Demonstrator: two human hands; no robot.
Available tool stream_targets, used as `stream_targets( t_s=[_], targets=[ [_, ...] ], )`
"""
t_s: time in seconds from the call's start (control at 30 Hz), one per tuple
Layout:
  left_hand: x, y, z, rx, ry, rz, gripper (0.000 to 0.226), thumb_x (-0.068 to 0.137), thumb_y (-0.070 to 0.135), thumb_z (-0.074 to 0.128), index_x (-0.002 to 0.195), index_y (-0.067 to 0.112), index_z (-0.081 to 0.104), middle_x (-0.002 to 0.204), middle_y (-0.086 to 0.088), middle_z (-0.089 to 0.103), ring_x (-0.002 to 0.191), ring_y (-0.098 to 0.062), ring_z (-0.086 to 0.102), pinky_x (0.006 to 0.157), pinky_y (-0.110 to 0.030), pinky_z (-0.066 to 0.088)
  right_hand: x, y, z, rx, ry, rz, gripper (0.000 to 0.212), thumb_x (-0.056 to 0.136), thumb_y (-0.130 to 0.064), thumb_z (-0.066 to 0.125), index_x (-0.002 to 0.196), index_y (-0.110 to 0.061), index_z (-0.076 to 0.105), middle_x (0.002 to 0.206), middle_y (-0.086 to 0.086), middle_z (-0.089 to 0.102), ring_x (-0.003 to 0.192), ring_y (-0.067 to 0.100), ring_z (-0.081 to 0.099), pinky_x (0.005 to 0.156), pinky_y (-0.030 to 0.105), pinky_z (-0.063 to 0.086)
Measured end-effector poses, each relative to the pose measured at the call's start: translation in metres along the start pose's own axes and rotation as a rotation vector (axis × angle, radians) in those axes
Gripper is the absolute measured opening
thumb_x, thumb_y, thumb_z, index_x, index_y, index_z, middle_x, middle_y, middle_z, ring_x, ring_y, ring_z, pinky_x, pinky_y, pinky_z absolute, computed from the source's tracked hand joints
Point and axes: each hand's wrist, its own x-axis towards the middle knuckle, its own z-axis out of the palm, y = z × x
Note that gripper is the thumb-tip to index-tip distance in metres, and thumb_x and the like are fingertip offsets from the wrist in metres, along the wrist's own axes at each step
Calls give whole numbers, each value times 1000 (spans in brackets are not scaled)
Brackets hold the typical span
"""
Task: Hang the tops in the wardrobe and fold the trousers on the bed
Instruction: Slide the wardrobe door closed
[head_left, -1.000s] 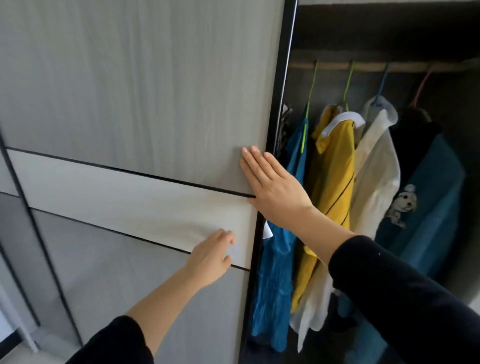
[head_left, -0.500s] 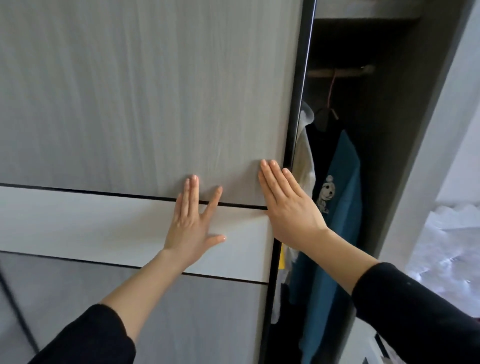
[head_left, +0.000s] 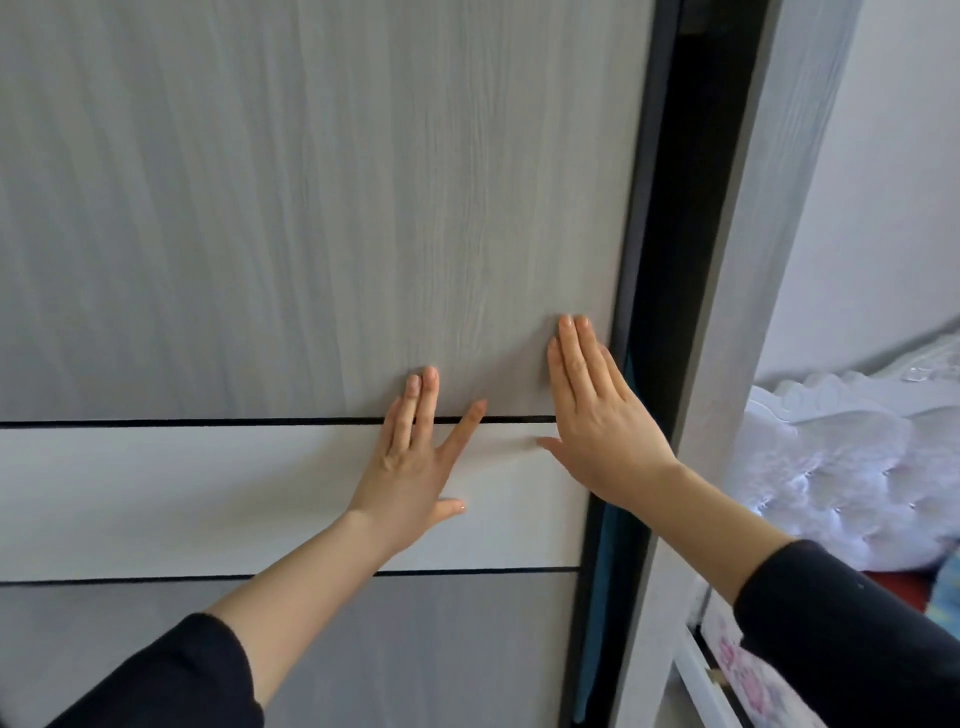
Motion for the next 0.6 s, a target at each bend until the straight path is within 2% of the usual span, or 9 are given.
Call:
stream_targets(
  t_s=[0.13, 0.23, 0.33, 0.47, 0.6],
  targets=[
    [10, 19, -3, 40, -40, -1, 146, 43, 76, 75, 153, 20, -4, 151, -37, -13, 142, -48, -9, 117, -50, -1, -9, 14, 6, 15, 1, 52, 97, 79, -35, 74, 144, 15, 23, 152, 33, 19, 142, 45, 21, 116, 49, 16],
    [20, 36, -6, 52, -38, -5, 145, 43, 78, 73, 153, 21, -3, 151, -37, -12, 142, -48, -10, 117, -49, -2, -13, 23, 9, 24, 22, 99, 93, 76, -25, 75, 143, 16, 24, 152, 34, 19, 143, 46, 20, 117, 49, 17],
    [27, 48, -4, 31, -3, 4, 147, 41, 78, 74, 153, 22, -3, 152, -35, -14, 143, -45, -12, 117, -47, 0, -18, 34, 11, 7, 33, 94, 98, 75, -29, 76, 144, 15, 23, 153, 33, 16, 144, 44, 16, 118, 51, 15],
    [34, 58, -2, 8, 21, 13, 147, 36, 79, 74, 153, 25, 3, 153, -32, -14, 144, -41, -13, 117, -44, 3, -22, 44, 9, -119, -7, 92, 99, 74, -38, 74, 144, 14, 26, 152, 33, 21, 143, 43, 20, 120, 51, 8],
    [36, 56, -1, -53, 20, 23, 147, 31, 75, 78, 152, 27, 10, 154, -28, -16, 145, -37, -14, 117, -41, -6, -21, 45, 10, -189, 2, 84, 99, 72, -41, 74, 142, 14, 30, 150, 32, 27, 141, 43, 27, 119, 49, 4]
  ],
)
